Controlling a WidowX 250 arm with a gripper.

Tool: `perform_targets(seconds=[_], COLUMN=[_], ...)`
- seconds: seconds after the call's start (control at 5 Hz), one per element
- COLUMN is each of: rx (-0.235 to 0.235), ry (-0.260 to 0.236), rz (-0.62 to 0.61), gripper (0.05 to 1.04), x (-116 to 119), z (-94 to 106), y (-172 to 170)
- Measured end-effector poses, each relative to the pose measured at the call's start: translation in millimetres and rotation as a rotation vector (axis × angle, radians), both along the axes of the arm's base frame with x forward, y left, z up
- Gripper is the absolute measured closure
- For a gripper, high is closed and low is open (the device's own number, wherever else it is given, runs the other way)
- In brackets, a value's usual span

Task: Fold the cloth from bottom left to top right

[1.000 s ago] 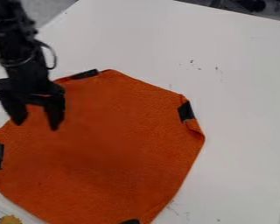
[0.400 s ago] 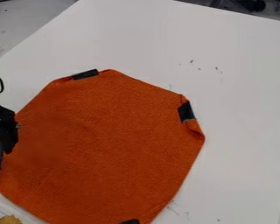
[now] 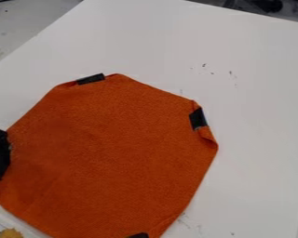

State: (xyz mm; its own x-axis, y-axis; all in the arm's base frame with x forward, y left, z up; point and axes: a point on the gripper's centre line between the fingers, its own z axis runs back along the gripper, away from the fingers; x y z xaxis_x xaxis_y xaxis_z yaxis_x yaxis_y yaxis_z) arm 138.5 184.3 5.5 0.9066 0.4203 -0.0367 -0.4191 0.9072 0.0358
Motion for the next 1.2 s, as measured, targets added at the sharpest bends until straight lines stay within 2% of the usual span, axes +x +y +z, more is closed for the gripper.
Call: perform_targets(seconds=[0.2,0.8,1.0,1.2], rx=[0.005,0.014,0.021,0.050], ry=[0.006,-0.002,0.023,0.058], rz=[0.003,-0.001,0.000,-0.003], gripper=[0.130,0.818,0.953,1.002], x=[0,4,3,0], z=[-3.4,-4.8,-2.8,7.6], y=[3,10,8,1])
